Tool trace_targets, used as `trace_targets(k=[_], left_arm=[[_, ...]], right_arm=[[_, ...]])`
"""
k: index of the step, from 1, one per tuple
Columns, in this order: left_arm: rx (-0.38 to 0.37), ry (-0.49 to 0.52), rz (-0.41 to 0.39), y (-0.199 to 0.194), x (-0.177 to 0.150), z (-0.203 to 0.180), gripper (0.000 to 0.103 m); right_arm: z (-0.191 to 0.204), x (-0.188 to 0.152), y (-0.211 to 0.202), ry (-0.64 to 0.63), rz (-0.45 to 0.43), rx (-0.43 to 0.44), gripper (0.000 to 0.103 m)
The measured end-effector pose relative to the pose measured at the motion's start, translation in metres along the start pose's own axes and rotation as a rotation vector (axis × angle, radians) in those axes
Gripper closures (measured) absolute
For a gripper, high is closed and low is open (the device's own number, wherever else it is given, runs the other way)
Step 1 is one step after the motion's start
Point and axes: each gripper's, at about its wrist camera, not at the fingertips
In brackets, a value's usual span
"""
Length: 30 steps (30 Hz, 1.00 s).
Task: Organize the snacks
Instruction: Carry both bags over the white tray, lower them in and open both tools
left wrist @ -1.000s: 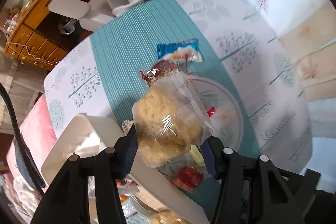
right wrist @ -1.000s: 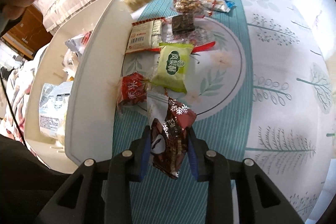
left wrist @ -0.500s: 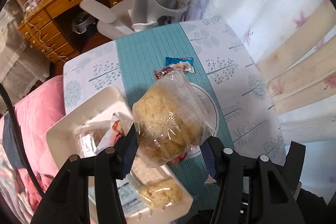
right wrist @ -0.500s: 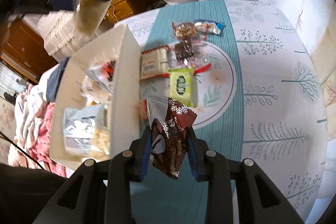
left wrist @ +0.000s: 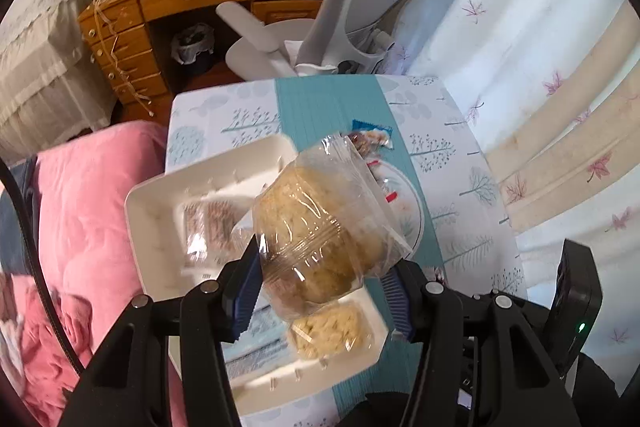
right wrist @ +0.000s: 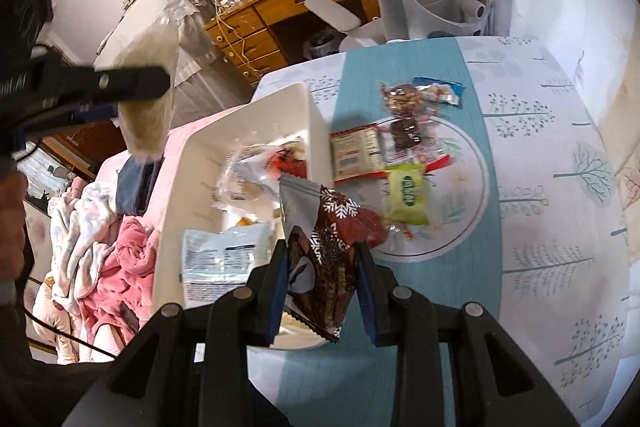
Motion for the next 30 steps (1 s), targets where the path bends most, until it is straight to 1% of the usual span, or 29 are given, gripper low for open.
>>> trace_targets(k=[5, 11, 14, 18, 20, 21, 23, 26, 28, 30], left_arm=[[-0.011, -0.046, 0.024, 0.005, -0.030, 0.028, 0.049], [-0.039, -0.089, 0.073, 0.018, -0.065, 0.055, 0.049], [-0.055, -0.098, 0.094, 0.024, -0.077, 0.064, 0.049], [-0.055, -0.102, 0.115, 0.029, -0.089, 0.074, 0.049], [-0.058, -0.101, 0.117, 0.030, -0.092, 0.079, 0.049], [-0.059, -0.100, 0.116, 0.031, -0.094, 0.081, 0.047], [-0.068, -0.096, 0.119, 0.032, -0.094, 0.083, 0.043], [-0.085, -0.100, 0.122, 0.035, -0.096, 0.085, 0.040], [-0.108, -0.101, 0.115, 0.037, -0.094, 0.083, 0.027], [-0.125, -0.106, 0.103, 0.036, -0.093, 0.082, 0.023]], right_arm=[[0.025, -0.005, 0.006, -0.020, 0.006, 0.010, 0.072], [0.049, -0.012, 0.015, -0.034, 0.022, 0.004, 0.071], [0.057, -0.015, 0.019, -0.035, 0.023, -0.002, 0.071], [0.065, -0.016, 0.023, -0.033, 0.013, -0.003, 0.071], [0.070, -0.017, 0.025, -0.032, 0.009, 0.004, 0.069], [0.072, -0.018, 0.027, -0.029, 0.012, 0.001, 0.069], [0.073, -0.018, 0.029, -0.016, 0.016, -0.007, 0.059], [0.072, -0.021, 0.029, 0.002, 0.012, -0.009, 0.055], [0.070, -0.025, 0.026, 0.017, 0.010, -0.021, 0.052], [0.069, -0.026, 0.024, 0.021, 0.007, -0.030, 0.049]])
Point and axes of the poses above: each gripper's, at about its wrist camera, not at the fingertips, and y roughly the way its jaws point, z to its left, x to its top, and after that the axes turned 13 degrees about z, right-handed
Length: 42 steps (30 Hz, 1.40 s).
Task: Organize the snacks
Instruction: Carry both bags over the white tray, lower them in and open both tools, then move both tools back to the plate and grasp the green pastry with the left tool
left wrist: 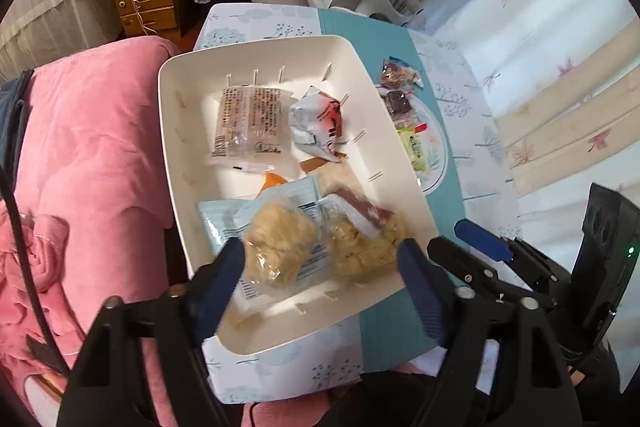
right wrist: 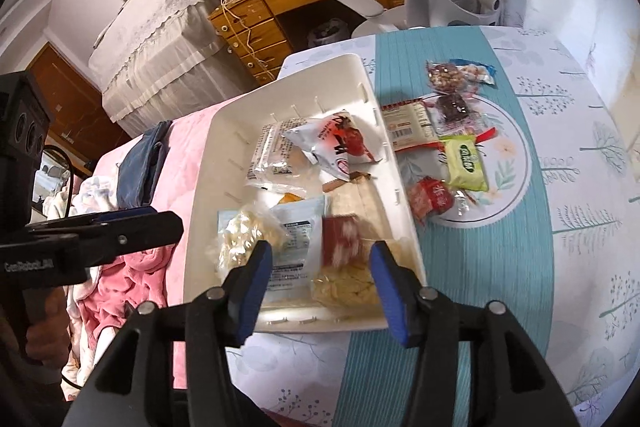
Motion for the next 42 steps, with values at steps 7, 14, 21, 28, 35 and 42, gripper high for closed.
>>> trace_targets(k=[7, 14, 21, 28, 35, 42], left_arm=[[-0.035, -0.018, -0.031, 0.000, 0.001, -0.011, 0.020], [-0.022, -0.024, -0.039, 0.009, 0.006, -0.044, 0.020], [-0.023, -0.080, -0.059, 0.024, 0.021, -0.092, 0.020], [-0.024, -0.174, -0.078, 0.048, 0.035, -0.136, 0.020], [0.003, -0.212, -0.074, 0.073, 0.058, -0.179, 0.020], [0.055, -0.262, -0.032, 0.105, 0.092, -0.204, 0.020]], right_arm=[[-0.013, 0.000, -0.013, 0.010, -0.026, -0.036, 0.044], [-0.045, 0.018, -0.028, -0.016, -0.052, -0.046, 0.044], [-0.089, 0.041, -0.041, -0.068, -0.032, -0.033, 0.041], [-0.137, 0.064, -0.048, -0.150, -0.010, -0.034, 0.040], [-0.182, 0.089, -0.057, -0.226, -0.021, -0.053, 0.040], [-0.213, 0.121, -0.052, -0.308, -0.047, -0.105, 0.040]])
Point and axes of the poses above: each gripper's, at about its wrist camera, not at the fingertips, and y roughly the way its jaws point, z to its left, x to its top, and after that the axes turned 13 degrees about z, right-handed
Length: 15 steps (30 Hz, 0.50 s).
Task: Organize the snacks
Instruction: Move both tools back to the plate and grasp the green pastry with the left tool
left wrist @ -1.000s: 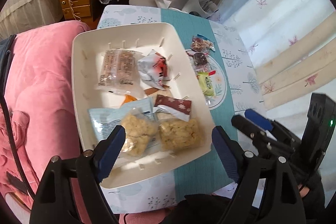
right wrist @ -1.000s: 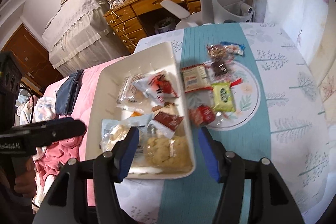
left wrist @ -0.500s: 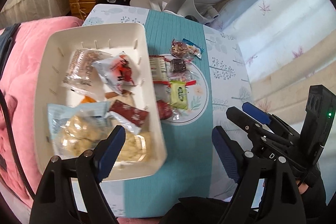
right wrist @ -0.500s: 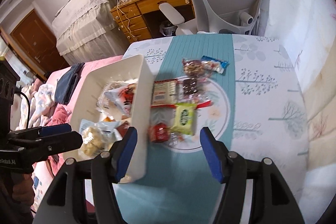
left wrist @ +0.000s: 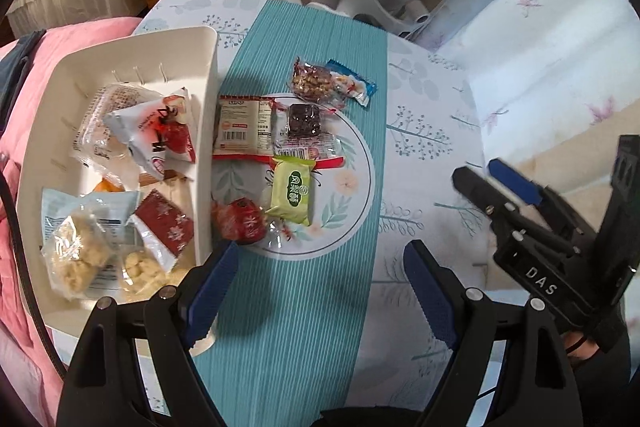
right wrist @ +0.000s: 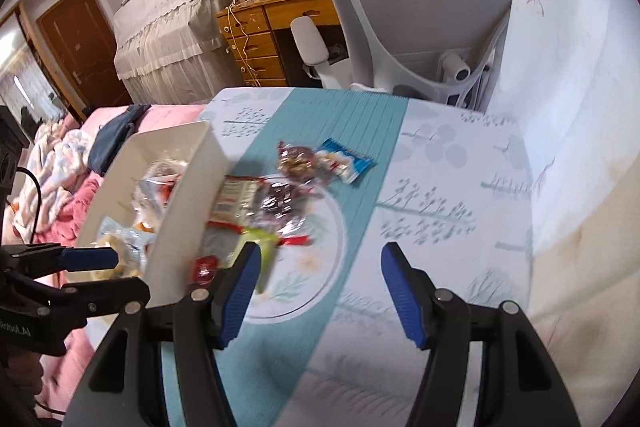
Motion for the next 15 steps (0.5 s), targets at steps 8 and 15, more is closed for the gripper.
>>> trace_targets(k=[8, 15], left_arm=[[0.071, -0.104, 0.077, 0.045, 0.038, -0.017, 0.020], [0.146, -0.191, 0.143, 0.084, 0.064, -0.015, 0.020]], right_arm=[[-0.020, 0.030, 0.020, -0.124, -0.073, -0.075, 0.040], [-0.028, 0.057, 0.057, -0.239, -0.121, -0.122, 0.040]])
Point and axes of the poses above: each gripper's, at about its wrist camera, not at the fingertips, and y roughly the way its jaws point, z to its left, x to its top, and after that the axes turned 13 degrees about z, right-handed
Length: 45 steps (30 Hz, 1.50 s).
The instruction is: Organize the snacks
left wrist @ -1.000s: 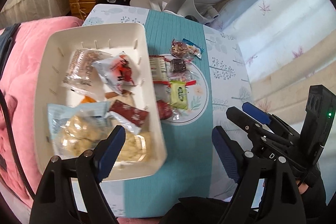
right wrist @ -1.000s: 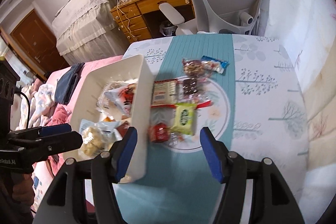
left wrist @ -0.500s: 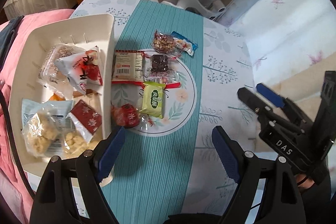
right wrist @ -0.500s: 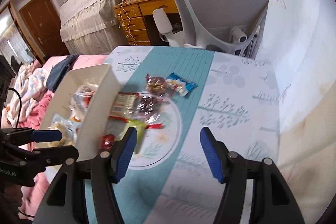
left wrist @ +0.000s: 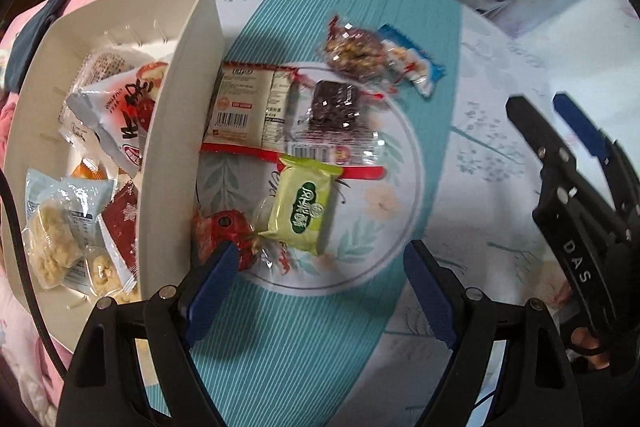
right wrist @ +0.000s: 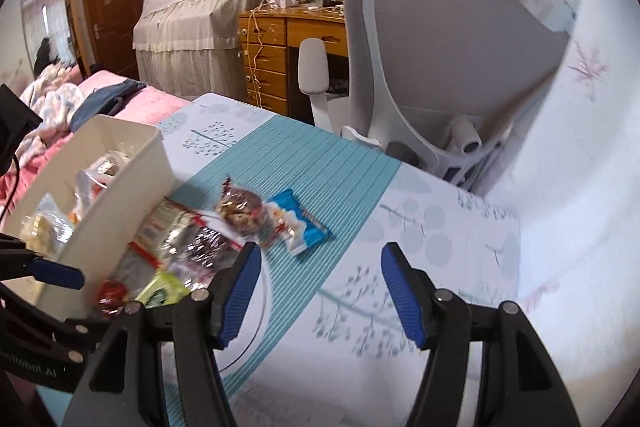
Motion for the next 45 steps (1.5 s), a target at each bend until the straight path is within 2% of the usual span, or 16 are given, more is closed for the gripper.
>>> trace_targets(k=[9, 12, 17, 23, 31, 39, 41, 45], left_arm=[[0.072, -0.020, 0.062, 0.039, 0.030, -0.006, 0.021], [0.084, -0.023, 0.074, 0.047, 0.035, -0.005, 0.026], [0.085, -0.033, 0.115, 0.064, 0.043, -0.004, 0.037], [0.062, -0.055, 0.140, 0.077, 0.054, 0.000, 0.061], [0.032, -0.053, 0.135, 0.083, 0.057, 0.004, 0.065], [0.017, -0.064, 0.149, 0.084, 0.043, 0.009, 0.065], [0.015, -0.065, 0.146, 0.084, 0.042, 0.010, 0.065], [0.014, -0.064, 0.138, 0.080, 0.042, 0.010, 0.065]], right_arm=[[0.005, 0.011, 0.066, -0.095, -0.029, -0.004, 0.040], [0.010, 0.011, 0.082, -0.116, -0.015, -0.008, 0.040], [0.019, 0.009, 0.106, -0.146, -0.002, -0.072, 0.040], [0.023, 0.013, 0.117, -0.154, 0.005, -0.045, 0.040], [0.027, 0.019, 0.123, -0.161, 0.023, -0.001, 0.041], [0.025, 0.020, 0.125, -0.147, 0.062, 0.065, 0.074], [0.024, 0.020, 0.125, -0.144, 0.069, 0.083, 0.086], [0.027, 0.020, 0.124, -0.153, 0.088, 0.095, 0.100]])
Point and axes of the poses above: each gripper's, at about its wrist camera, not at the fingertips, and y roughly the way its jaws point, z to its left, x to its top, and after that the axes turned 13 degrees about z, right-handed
